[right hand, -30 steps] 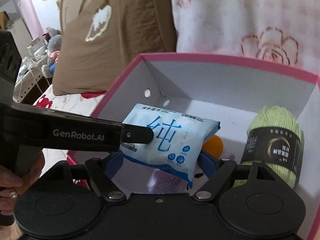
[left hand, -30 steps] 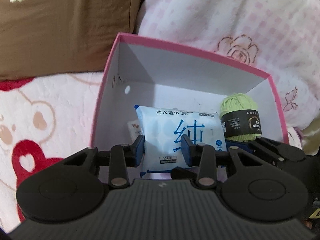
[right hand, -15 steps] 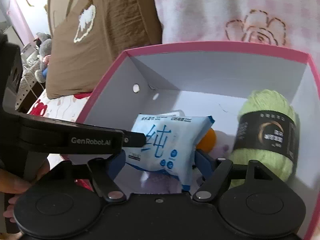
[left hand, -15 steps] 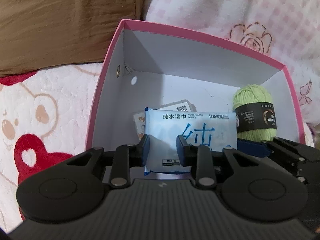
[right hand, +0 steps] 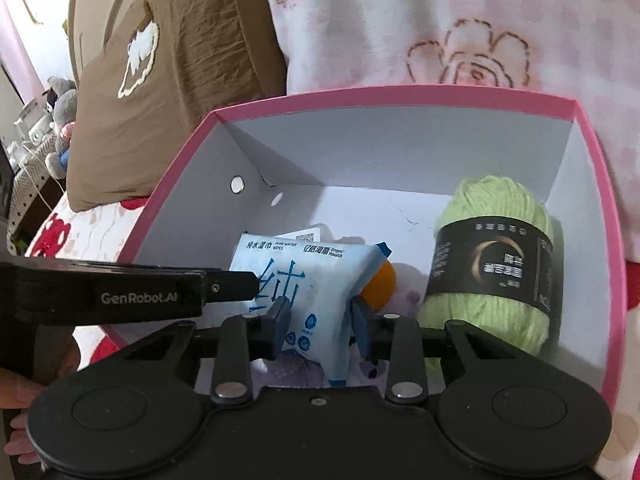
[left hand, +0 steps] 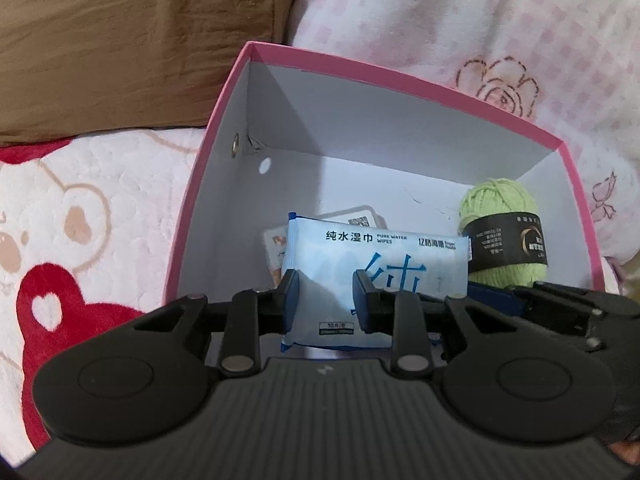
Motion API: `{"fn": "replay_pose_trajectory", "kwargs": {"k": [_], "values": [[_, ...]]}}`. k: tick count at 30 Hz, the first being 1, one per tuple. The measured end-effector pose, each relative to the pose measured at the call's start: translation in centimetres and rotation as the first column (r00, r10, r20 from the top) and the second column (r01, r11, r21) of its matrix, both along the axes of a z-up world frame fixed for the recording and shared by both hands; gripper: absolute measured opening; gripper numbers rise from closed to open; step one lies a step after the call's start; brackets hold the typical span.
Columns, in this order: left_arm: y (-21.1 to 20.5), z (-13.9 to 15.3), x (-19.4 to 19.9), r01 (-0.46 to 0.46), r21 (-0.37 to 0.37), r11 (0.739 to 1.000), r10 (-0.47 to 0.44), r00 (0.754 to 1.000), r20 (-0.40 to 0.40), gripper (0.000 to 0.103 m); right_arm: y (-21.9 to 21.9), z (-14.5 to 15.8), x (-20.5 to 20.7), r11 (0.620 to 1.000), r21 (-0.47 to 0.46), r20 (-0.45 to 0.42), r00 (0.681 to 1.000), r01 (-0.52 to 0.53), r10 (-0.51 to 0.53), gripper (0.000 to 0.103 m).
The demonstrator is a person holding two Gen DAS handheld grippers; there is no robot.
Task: Organize objects
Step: 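Lower the wipes pack into the pink box and open the right gripper, then withdraw the right gripper from the pink box toward the white tissue pack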
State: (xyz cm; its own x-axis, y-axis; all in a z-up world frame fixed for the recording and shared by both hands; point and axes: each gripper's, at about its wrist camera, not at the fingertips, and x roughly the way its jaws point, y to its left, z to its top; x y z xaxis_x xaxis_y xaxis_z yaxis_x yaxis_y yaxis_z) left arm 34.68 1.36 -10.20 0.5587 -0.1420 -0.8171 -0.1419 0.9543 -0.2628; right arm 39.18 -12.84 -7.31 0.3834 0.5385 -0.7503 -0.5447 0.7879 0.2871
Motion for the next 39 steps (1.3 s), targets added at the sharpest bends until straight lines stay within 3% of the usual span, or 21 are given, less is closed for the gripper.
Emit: {"fn": "replay_pose_trajectory", "kwargs": {"k": [7, 12, 17, 19, 25, 32, 39], "values": [[-1.6, 0.8, -0.8, 0.057, 0.158, 0.986, -0.063, 0.997, 0.033, 0.031, 0.4, -0.4, -0.3, 0.999, -0.030, 0.009, 0.999, -0.033, 0.033, 0.044], [-0.3, 2.0, -1.7, 0.040, 0.103, 0.994, -0.046, 0.997, 0.056, 0.033, -0.2, -0.1, -0.4, 0.999, -0.033, 0.014, 1.000, -0.018, 0.019, 0.047], [0.8, 3.8, -3.2, 0.016, 0.064, 0.998, -0.021, 0.997, 0.071, 0.043, -1.5, 1.9, -2.1, 0.996, -0.084, 0.108, 0.994, 0.026, -0.016, 0.068], [1.0, 4.7, -3.7, 0.010, 0.052, 0.999, -0.014, 0.998, 0.065, 0.045, -2.2, 2.5, -2.5, 0.994, -0.086, 0.142, 0.988, 0.066, -0.053, 0.070], [0.9, 7.8, -6.1, 0.011, 0.027, 1.000, -0.013, 0.996, 0.085, 0.051, -3.5, 4.5, -4.3, 0.993, -0.074, 0.132, 0.988, 0.094, -0.084, 0.070], [-0.2, 11.5, -9.2, 0.069, 0.041, 0.997, -0.073, 0.993, 0.092, 0.058, -3.8, 7.9, -8.0, 0.997, -0.061, 0.138, 0.989, 0.056, -0.047, 0.072], [0.1, 14.7, -12.5, 0.065, 0.020, 0.998, -0.067, 0.992, 0.104, 0.066, -4.1, 11.5, -11.3, 0.992, -0.127, 0.204, 0.978, -0.014, 0.039, 0.086]]}}
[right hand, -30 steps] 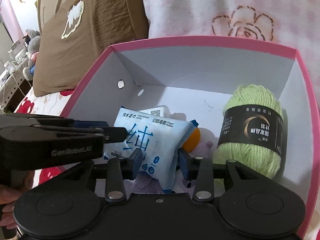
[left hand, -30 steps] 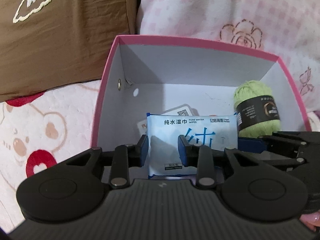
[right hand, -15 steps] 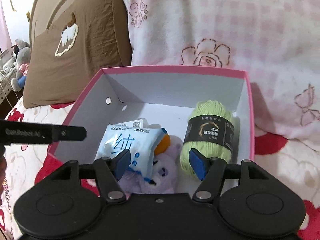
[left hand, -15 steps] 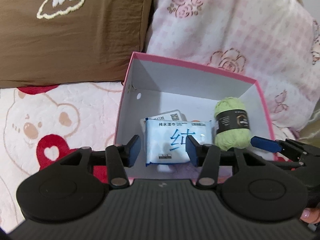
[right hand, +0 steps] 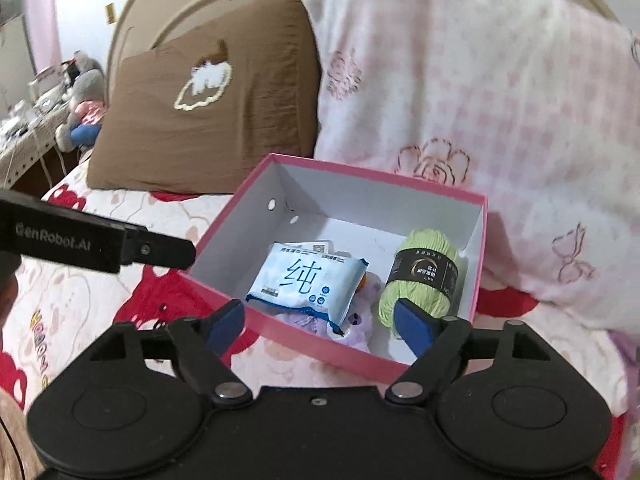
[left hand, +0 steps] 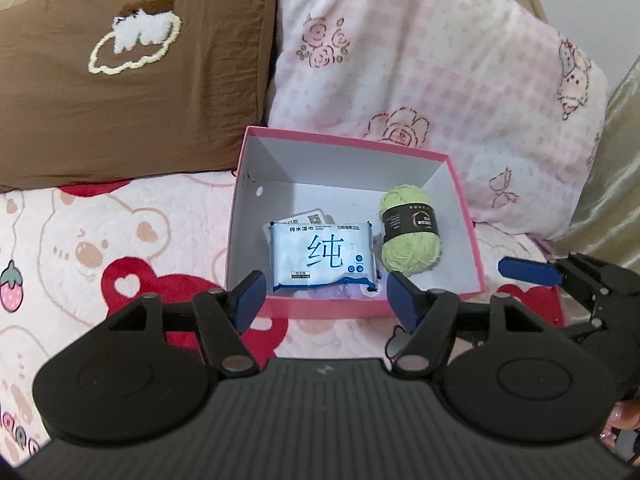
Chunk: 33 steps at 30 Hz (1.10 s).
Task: Organize objects
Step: 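Withdraw the right gripper from the pink box toward the white tissue pack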
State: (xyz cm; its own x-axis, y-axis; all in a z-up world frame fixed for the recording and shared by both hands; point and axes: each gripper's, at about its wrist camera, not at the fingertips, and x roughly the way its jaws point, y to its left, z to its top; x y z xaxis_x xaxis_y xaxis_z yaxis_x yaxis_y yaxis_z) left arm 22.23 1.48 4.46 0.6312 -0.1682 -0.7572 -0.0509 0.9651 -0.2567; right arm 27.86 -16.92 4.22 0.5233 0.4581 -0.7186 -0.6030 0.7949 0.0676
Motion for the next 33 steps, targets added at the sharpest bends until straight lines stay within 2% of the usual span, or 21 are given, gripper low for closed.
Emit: {"fn": "replay_pose_trajectory", "kwargs": {"k": [8, 9, 11, 13, 16, 22, 27, 33], "values": [[-0.5, 2.2, -3.3, 0.030, -0.023, 0.999, -0.030, 1.000, 0.005, 0.078, -1.3, 2.1, -3.2, 0.999, -0.004, 0.029, 0.999, -0.035, 0.035, 0.087], [-0.7, 2.3, -3.6, 0.040, -0.014, 0.999, -0.040, 0.999, 0.003, 0.079, -1.6, 2.2, -3.5, 0.999, 0.001, 0.029, 0.999, -0.036, 0.036, 0.089], [-1.1, 2.5, -4.3, 0.052, 0.008, 0.999, -0.052, 0.999, -0.007, 0.088, -2.0, 2.5, -4.2, 0.999, 0.020, 0.030, 0.998, -0.047, 0.047, 0.091], [-1.3, 2.7, -5.0, 0.062, 0.019, 0.998, -0.062, 0.998, -0.010, 0.092, -2.5, 2.9, -4.9, 0.995, 0.053, 0.039, 0.995, -0.090, 0.088, 0.098], [-1.5, 2.8, -6.0, 0.057, 0.031, 0.998, -0.057, 0.998, -0.029, 0.099, -3.0, 3.3, -6.0, 0.994, 0.056, 0.054, 0.994, -0.096, 0.093, 0.100], [-2.0, 2.8, -7.6, 0.073, 0.043, 0.996, -0.072, 0.997, -0.037, 0.103, -4.0, 3.8, -7.9, 0.987, 0.062, 0.039, 0.989, -0.147, 0.145, 0.100], [-2.9, 1.8, -8.4, 0.107, 0.031, 0.994, -0.105, 0.992, -0.070, 0.103, -5.6, 3.8, -8.9, 0.987, 0.087, 0.016, 0.991, -0.135, 0.134, 0.100], [-4.2, 0.6, -9.3, 0.157, 0.020, 0.987, -0.155, 0.984, -0.083, 0.103, -7.9, 3.5, -9.3, 0.975, 0.177, -0.032, 0.989, -0.134, 0.142, 0.100]]}}
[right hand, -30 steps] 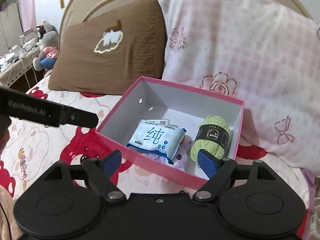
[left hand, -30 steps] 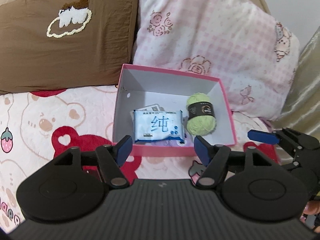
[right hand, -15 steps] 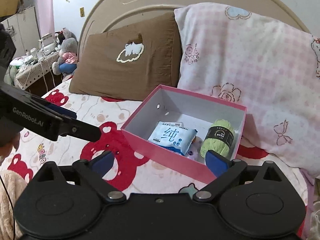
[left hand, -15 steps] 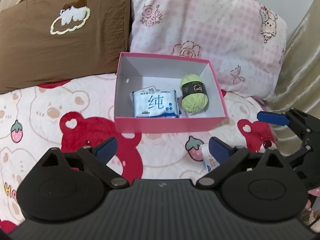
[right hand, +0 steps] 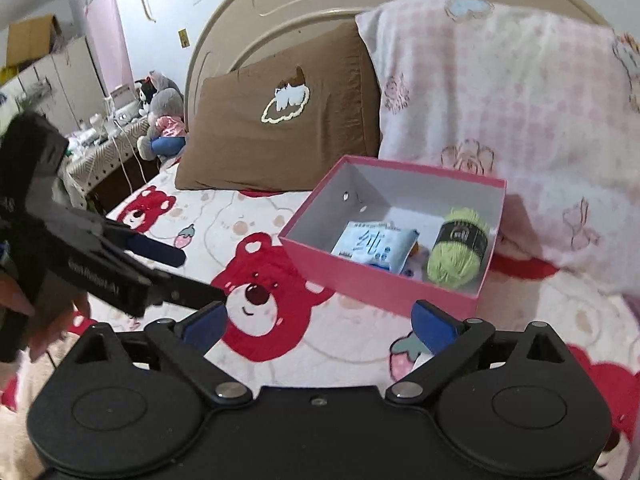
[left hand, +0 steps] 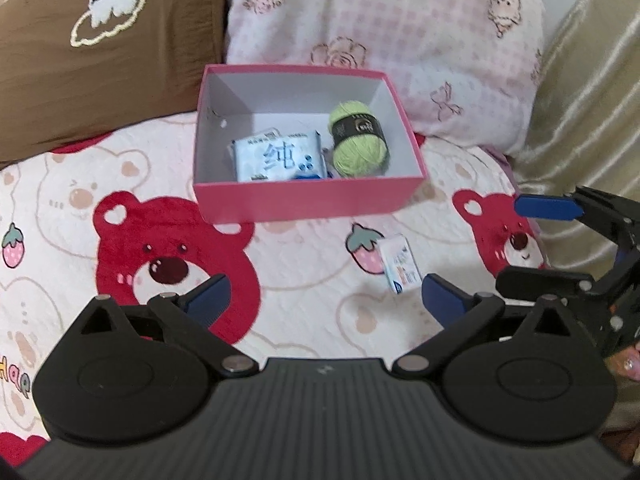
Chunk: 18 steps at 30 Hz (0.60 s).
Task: Organize objects
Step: 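Withdraw the right gripper from the pink box toward the white tissue pack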
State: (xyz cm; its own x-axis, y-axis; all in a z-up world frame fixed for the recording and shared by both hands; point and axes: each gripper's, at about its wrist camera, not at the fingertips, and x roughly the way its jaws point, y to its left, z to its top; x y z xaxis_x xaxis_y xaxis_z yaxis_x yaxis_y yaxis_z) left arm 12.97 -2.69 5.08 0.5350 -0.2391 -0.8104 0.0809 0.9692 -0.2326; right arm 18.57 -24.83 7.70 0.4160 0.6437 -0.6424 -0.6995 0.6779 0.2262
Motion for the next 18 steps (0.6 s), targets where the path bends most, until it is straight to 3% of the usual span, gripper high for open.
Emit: {"fn": "replay_pose_trajectory", "kwargs": {"k": [7, 14, 16, 18], "values": [[-0.3, -0.7, -0.3, 0.009, -0.055, 0.998, -0.010, 1.000, -0.012, 0.103, -1.8, -1.7, 0.2, 0.999, -0.026, 0.003, 0.999, 0.032, -0.032, 0.100], [-1.1, -2.6, 0.4, -0.016, -0.113, 0.993, 0.010, 0.999, -0.052, 0.103, -1.0, -4.1, 0.6, 0.970, -0.210, 0.119, 0.988, 0.125, -0.102, 0.100], [-1.5, -3.3, 0.5, -0.018, -0.106, 0.994, 0.013, 0.999, -0.049, 0.103, -1.0, -5.0, 1.2, 0.969, -0.224, 0.081, 0.993, 0.106, -0.090, 0.100], [-2.3, -3.8, 0.4, -0.033, -0.053, 0.998, 0.031, 0.999, -0.034, 0.103, -0.9, -5.8, 1.6, 0.968, -0.241, 0.050, 0.997, 0.075, -0.065, 0.100]]}}
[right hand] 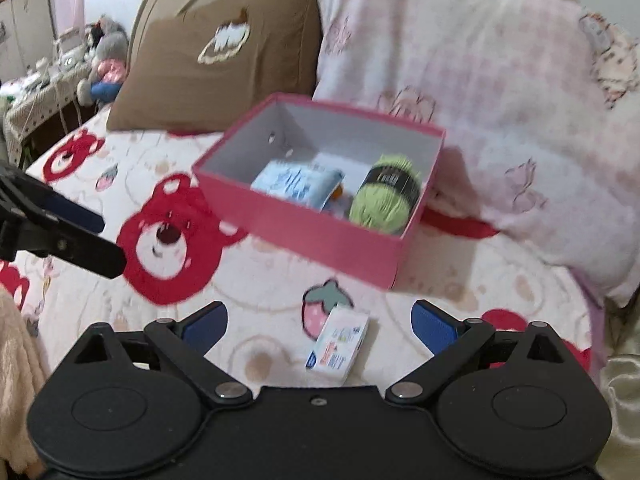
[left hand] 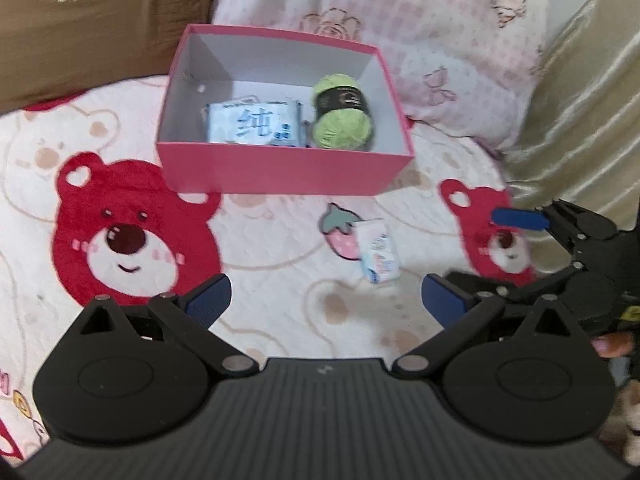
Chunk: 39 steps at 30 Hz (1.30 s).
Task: Organize objects
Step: 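Withdraw the right gripper from the pink box toward the white tissue pack, then lower the right gripper around the small white tissue pack and close on it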
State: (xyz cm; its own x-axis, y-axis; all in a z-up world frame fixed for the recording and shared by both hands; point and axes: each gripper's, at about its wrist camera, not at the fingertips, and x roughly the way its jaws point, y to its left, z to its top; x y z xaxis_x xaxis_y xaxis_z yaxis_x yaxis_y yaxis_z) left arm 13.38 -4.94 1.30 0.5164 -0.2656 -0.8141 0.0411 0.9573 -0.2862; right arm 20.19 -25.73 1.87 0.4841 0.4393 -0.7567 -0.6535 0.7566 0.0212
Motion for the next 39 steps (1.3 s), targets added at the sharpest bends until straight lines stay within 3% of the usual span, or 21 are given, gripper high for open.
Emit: {"fn": "replay_pose_trajectory", "kwargs": {"k": [3, 6, 14, 17, 25, 31, 39], "values": [[-0.8, -0.8, -0.1, 0.021, 0.067, 0.998, -0.021, 1.000, 0.006, 0.103, -0.2, -1.3, 0.9, 0.999, 0.017, -0.105, 0.994, -0.041, 0.042, 0.100], [-0.8, -1.7, 0.0, 0.018, 0.053, 0.998, -0.017, 1.000, -0.009, 0.103, 0.0, -2.6, 1.4, 0.997, 0.002, -0.172, 0.982, -0.078, 0.077, 0.101], [-1.4, -3.9, 0.8, 0.030, 0.005, 1.000, -0.030, 0.999, -0.017, 0.103, 1.3, -5.7, 1.8, 0.987, -0.082, -0.249, 0.962, -0.136, 0.112, 0.103], [-1.9, -4.7, 1.1, 0.048, -0.017, 0.999, -0.048, 0.999, 0.003, 0.103, 1.9, -6.9, 2.4, 0.981, -0.129, -0.245, 0.963, -0.144, 0.109, 0.103], [-2.7, -7.9, 1.7, 0.052, -0.070, 0.996, -0.047, 0.997, 0.064, 0.103, 2.9, -9.0, 3.0, 0.965, -0.150, -0.202, 0.962, -0.214, 0.182, 0.103], [-2.9, -10.6, 3.1, 0.056, -0.087, 0.995, -0.046, 0.993, 0.111, 0.103, 2.9, -11.2, 4.7, 0.971, -0.176, -0.178, 0.975, -0.165, 0.133, 0.103], [-3.4, -13.3, 4.4, 0.072, -0.091, 0.993, -0.056, 0.984, 0.166, 0.103, 2.7, -13.8, 5.9, 0.981, -0.143, -0.188, 0.976, -0.135, 0.107, 0.103]]}}
